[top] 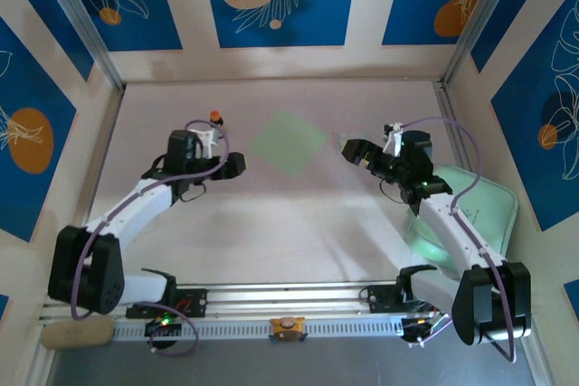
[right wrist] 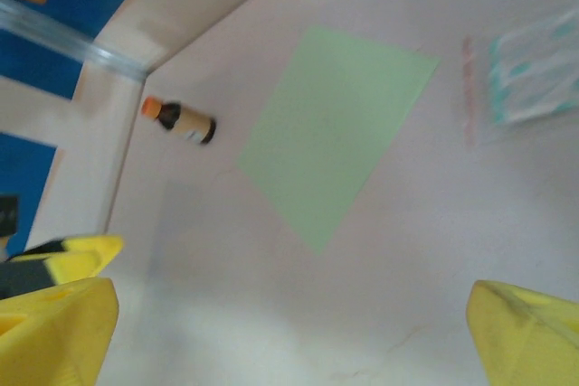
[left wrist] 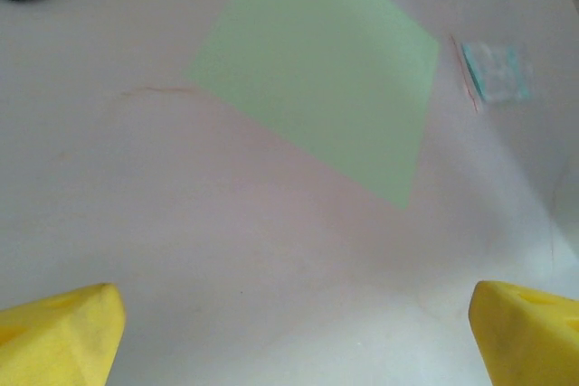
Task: Fold a paper plane with a square sheet of paper (pick it up from the middle)
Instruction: Move the square sheet of paper to the center of the table.
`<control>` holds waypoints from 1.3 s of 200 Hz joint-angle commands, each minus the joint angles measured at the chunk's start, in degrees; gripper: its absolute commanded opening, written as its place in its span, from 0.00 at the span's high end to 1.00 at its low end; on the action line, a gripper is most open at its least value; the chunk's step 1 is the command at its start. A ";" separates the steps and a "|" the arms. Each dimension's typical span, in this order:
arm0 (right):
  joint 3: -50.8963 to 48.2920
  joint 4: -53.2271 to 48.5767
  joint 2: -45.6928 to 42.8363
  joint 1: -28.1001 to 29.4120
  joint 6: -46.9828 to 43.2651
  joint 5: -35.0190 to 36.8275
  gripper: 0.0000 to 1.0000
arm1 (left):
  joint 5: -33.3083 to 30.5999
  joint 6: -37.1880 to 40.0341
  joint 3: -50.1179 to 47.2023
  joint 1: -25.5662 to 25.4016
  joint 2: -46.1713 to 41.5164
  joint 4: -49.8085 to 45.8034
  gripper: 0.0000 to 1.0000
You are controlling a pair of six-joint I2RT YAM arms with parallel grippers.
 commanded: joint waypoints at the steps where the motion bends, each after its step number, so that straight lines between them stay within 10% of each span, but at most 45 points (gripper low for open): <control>1: -1.66 -2.73 0.77 2.49 3.54 -4.22 0.01 | 1.11 3.46 6.49 -4.59 5.09 -4.22 0.03; 142: -8.51 -2.76 -4.18 7.94 8.98 -0.58 0.01 | 2.53 3.25 51.18 -11.20 49.37 -23.89 0.16; 260: -10.76 -5.17 -6.25 8.43 10.47 -0.22 0.01 | -8.01 -16.29 19.79 -17.17 34.27 -9.64 0.16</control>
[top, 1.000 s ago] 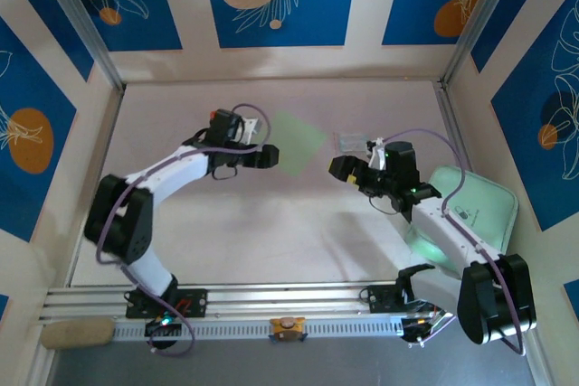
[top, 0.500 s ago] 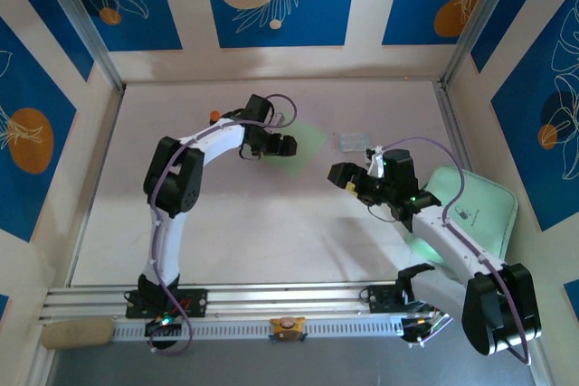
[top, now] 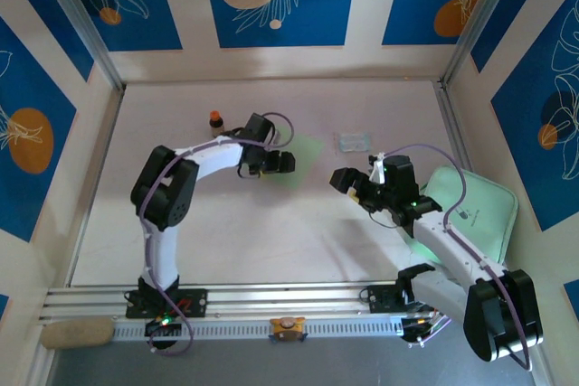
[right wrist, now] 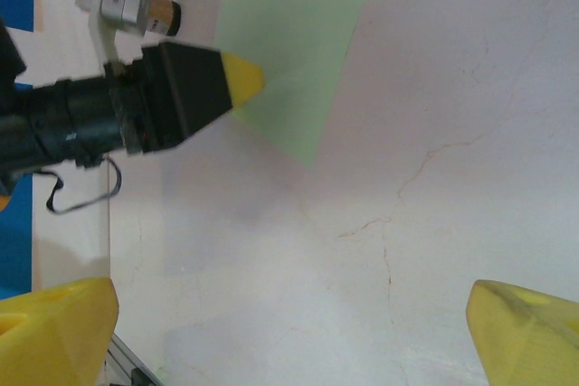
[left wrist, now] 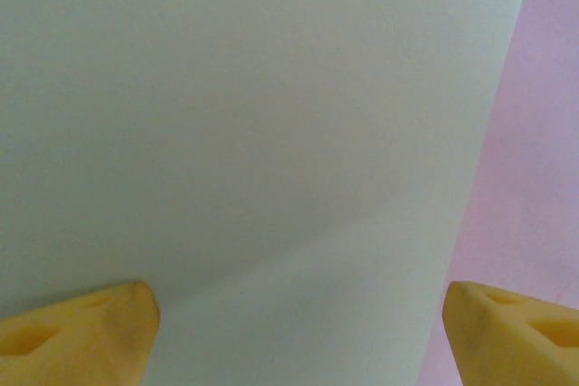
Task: Fold a paper plane with a square sheet of paper (pick it up from the middle)
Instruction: Move the square sheet of paper to the center of the table.
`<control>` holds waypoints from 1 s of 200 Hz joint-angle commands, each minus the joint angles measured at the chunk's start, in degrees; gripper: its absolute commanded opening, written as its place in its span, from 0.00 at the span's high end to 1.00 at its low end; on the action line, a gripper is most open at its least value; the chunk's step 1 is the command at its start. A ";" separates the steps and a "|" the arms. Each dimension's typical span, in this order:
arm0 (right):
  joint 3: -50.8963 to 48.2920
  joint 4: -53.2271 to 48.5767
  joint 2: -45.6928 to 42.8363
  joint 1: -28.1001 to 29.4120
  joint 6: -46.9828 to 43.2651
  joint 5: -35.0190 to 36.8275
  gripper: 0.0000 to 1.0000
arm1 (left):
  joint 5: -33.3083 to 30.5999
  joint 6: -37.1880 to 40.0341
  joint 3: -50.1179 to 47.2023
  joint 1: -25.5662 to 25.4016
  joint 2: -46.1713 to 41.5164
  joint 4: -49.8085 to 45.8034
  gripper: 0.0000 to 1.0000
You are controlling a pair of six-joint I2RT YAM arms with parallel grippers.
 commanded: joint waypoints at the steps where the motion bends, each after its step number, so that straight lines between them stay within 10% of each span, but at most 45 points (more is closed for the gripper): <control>1: -0.55 -1.92 -1.00 0.59 0.55 -1.14 0.01 | -4.11 -9.67 -9.88 -2.46 -3.69 1.81 0.16; 72: -0.33 -5.46 -3.55 1.56 1.20 -2.15 0.01 | -10.24 -24.05 -26.55 -10.46 -19.48 10.61 0.15; 200: 0.49 -5.47 -1.93 2.39 2.33 -3.65 0.01 | -2.92 -3.84 -8.39 -6.40 -6.94 -3.75 0.11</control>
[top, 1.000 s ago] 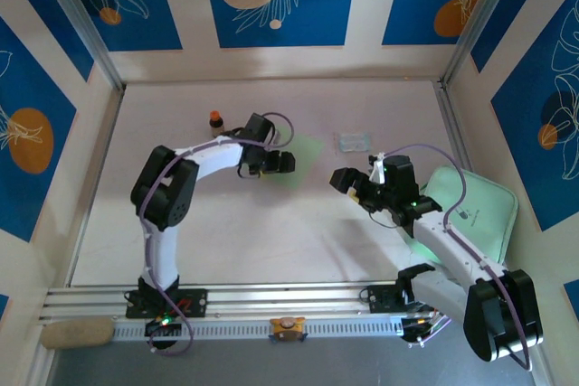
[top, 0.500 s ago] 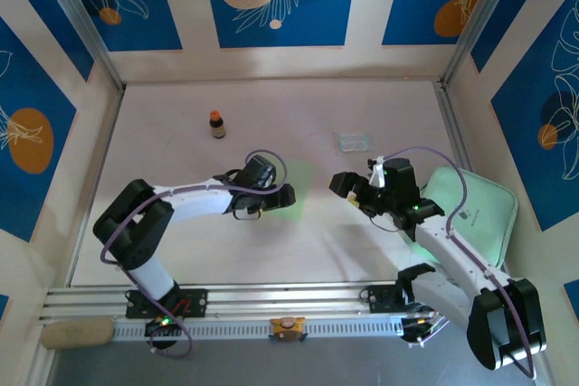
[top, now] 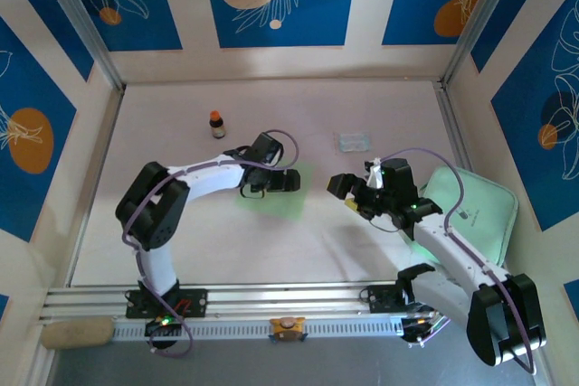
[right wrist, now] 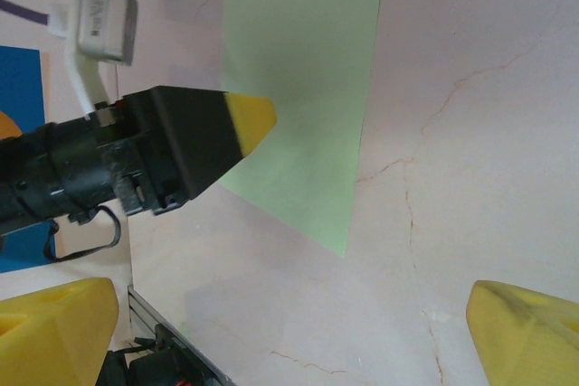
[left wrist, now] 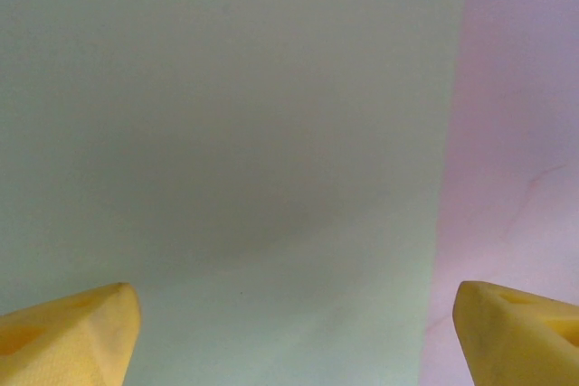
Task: Fold a paper plane with a square sheet of paper (pick it up from the middle)
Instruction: Move the square sheet of paper to the center of the table.
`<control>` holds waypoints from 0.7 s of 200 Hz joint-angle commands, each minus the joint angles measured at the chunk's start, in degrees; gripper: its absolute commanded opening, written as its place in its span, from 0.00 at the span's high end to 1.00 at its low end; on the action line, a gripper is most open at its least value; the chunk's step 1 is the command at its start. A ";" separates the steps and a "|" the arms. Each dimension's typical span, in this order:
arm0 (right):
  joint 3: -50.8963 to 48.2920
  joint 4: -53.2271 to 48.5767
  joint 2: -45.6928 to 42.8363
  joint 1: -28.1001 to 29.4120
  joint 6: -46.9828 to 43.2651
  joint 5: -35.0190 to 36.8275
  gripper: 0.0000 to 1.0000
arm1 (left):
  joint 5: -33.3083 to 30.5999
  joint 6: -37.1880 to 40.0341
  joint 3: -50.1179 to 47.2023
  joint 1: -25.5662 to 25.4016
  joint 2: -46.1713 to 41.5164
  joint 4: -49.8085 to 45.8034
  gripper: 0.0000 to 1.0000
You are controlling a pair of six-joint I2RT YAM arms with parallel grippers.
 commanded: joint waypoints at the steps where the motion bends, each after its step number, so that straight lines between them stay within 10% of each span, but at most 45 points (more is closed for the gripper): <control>1: 0.63 -1.76 -0.59 0.69 0.39 0.16 0.01 | 2.85 1.55 0.40 0.26 1.28 -4.27 0.11; 91: 8.36 -19.40 0.13 4.74 -2.85 19.76 0.01 | -2.64 -22.20 -17.77 -4.95 -9.87 7.18 0.12; 140: 8.22 -19.20 -0.56 5.28 -4.64 20.71 0.01 | -11.13 -15.65 -15.88 -7.77 -16.33 1.57 0.00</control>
